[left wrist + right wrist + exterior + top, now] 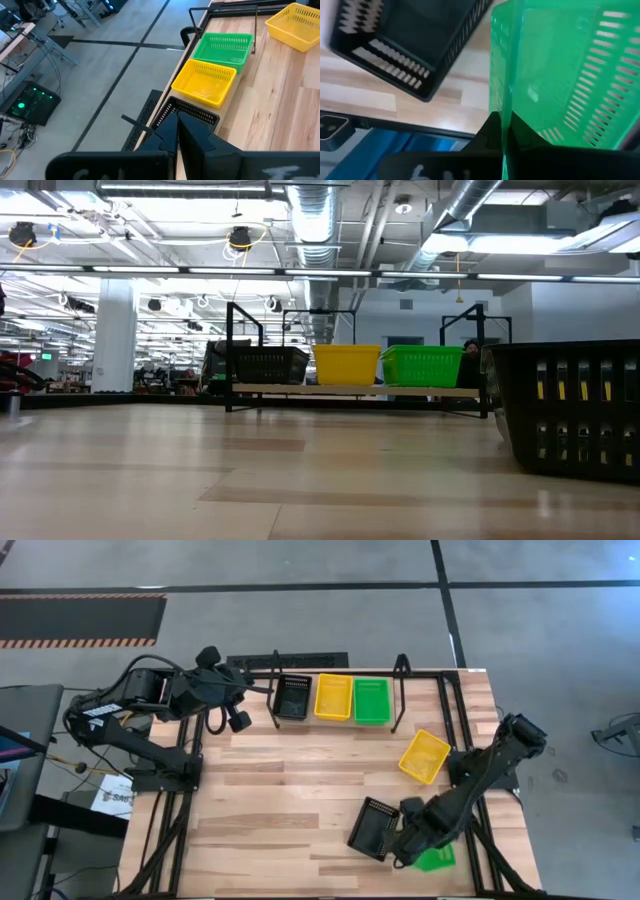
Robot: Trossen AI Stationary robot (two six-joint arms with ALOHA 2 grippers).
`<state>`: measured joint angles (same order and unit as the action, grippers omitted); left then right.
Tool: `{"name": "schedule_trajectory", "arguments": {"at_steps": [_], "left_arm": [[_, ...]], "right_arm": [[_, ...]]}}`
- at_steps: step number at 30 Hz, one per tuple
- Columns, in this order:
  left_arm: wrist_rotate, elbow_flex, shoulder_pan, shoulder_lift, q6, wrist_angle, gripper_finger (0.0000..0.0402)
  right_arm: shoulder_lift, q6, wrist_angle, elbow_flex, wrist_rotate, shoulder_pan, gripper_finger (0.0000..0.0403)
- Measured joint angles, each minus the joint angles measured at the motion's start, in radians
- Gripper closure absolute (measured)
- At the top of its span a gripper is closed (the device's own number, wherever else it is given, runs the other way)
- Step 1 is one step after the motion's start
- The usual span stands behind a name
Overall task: Stack baskets on shelf by color
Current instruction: Stack the green bin on top of the green bins on the shelf
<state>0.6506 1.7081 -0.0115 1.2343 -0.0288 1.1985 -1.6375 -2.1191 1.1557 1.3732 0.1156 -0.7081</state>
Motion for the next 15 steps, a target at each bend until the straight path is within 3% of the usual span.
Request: {"name": "schedule_trajectory", "arguments": {"at_steps": [3, 7, 12, 15], "left_arm": [[0.000, 0.000, 0.000, 0.000, 0.002, 0.003, 0.0400], [-0.001, 0.000, 0.000, 0.000, 0.000, 0.029, 0.0400], [-0.005, 0.000, 0.000, 0.000, -0.019, 0.053, 0.0400], [-0.042, 0.000, 0.000, 0.000, -0.021, 0.053, 0.0400]], "right_arm": [[0.000, 0.087, 0.205, 0.151, -0.102, 0.039, 0.0400], [0.001, 0.256, 0.414, 0.341, -0.344, 0.109, 0.0400], [0.036, 0.614, 0.403, 0.478, -0.670, 0.243, 0.0400], [0.048, 0.817, 0.406, 0.539, -0.722, 0.358, 0.0400]]}}
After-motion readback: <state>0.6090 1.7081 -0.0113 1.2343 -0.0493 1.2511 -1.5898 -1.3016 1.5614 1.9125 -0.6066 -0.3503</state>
